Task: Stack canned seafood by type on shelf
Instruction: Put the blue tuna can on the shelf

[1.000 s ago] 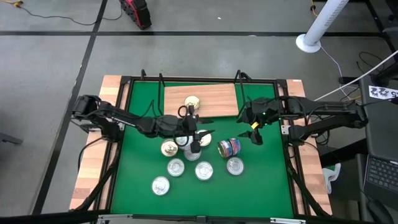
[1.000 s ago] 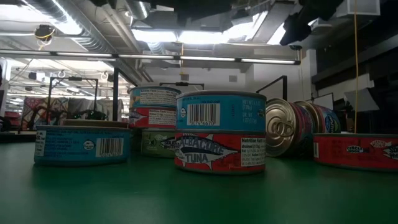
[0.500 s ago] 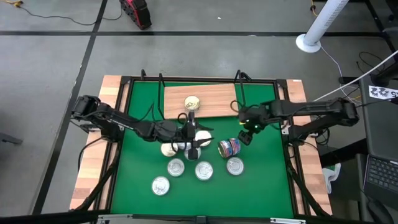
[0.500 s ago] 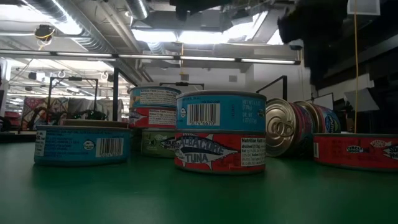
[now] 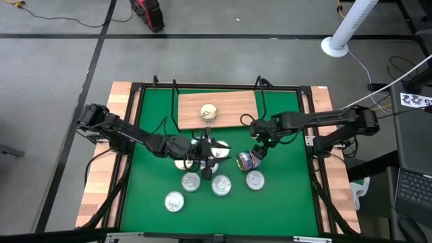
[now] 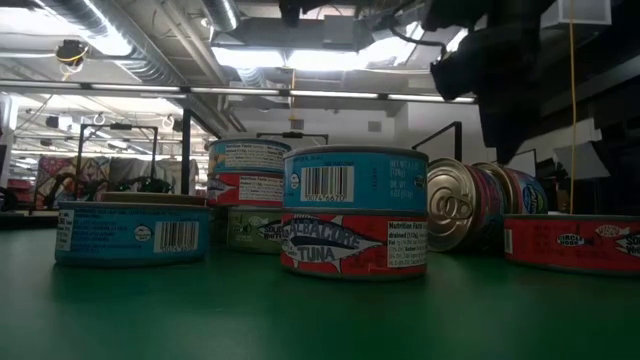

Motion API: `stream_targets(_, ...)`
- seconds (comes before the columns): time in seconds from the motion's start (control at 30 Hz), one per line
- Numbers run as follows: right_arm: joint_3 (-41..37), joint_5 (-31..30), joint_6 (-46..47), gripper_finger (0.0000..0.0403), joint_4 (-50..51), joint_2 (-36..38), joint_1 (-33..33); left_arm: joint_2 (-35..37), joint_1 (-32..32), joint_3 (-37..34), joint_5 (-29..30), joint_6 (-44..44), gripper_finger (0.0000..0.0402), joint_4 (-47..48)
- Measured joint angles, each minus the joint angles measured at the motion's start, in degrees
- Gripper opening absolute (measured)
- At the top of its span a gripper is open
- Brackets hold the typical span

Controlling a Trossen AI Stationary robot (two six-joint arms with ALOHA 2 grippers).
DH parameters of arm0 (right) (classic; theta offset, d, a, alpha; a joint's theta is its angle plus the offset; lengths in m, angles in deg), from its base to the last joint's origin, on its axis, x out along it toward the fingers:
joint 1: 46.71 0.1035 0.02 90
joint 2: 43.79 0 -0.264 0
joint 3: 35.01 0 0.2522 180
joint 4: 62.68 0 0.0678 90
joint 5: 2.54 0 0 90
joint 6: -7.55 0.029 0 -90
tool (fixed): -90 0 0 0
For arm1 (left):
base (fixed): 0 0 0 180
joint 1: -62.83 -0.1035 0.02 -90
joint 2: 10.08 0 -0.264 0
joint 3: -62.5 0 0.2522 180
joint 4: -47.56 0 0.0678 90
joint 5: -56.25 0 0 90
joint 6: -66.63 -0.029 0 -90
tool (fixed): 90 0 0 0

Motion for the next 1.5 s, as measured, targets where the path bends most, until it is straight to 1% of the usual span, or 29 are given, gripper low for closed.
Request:
stream_targets(0.07, 0.0, 1.94, -0.06, 0.0308, -1.42, -0.21, -0.43, 0.0, 0.37, 0.0, 0.0, 0.03, 0.0155, 0.0)
stream_targets(0.17, 0.02, 6.6, 0.2, 0.0308, -2.93, -0.17, -1.7, 0.0, 0.81, 0.0, -0.02, 0.07, 0.0155, 0.0)
stream_targets(0.2, 0.02, 7.17, 0.87, 0.0308, -2.86, -0.17, -2.23, 0.0, 1.0, -0.02, 0.0, 0.11, 0.0155, 0.0)
stream_targets(0.3, 0.02, 6.54, 2.4, 0.0308, -1.49, -0.17, -3.35, 0.02, 1.43, -0.02, 0.0, 0.8, 0.0155, -0.01)
stream_targets(0.47, 0.02, 5.78, 4.48, 0.0308, -2.11, -0.43, -3.87, 0.02, 2.25, -0.02, 0.0, 1.05, 0.0155, -0.02)
stream_targets(0.73, 0.07, 7.0, 8.21, 0.0308, -3.06, -1.3, -3.69, 0.02, 2.6, -0.04, -0.02, 0.47, 0.0155, 0.0)
stream_targets(1.0, 0.06, 7.28, 8.45, 0.0308, -3.86, -1.34, -3.69, 0.02, 2.41, -0.04, -0.02, 0.37, 0.0155, 0.07)
stream_targets(1.2, 0.06, 7.28, 9.84, 0.0308, -3.8, -1.34, -3.69, 0.02, 1.1, -0.04, -0.02, 0.35, 0.0155, 0.07)
stream_targets(1.37, 0.07, 6.63, 11.48, 0.0308, -3.78, -1.32, -1.62, 0.02, -0.27, -0.04, 0.0, 0.33, 0.0155, 0.07)
stream_targets(1.5, 0.05, 3.82, 12.2, 0.0308, -4.07, -1.32, -0.08, 0.02, -1.18, -0.04, 0.0, 0.31, 0.0155, 0.07)
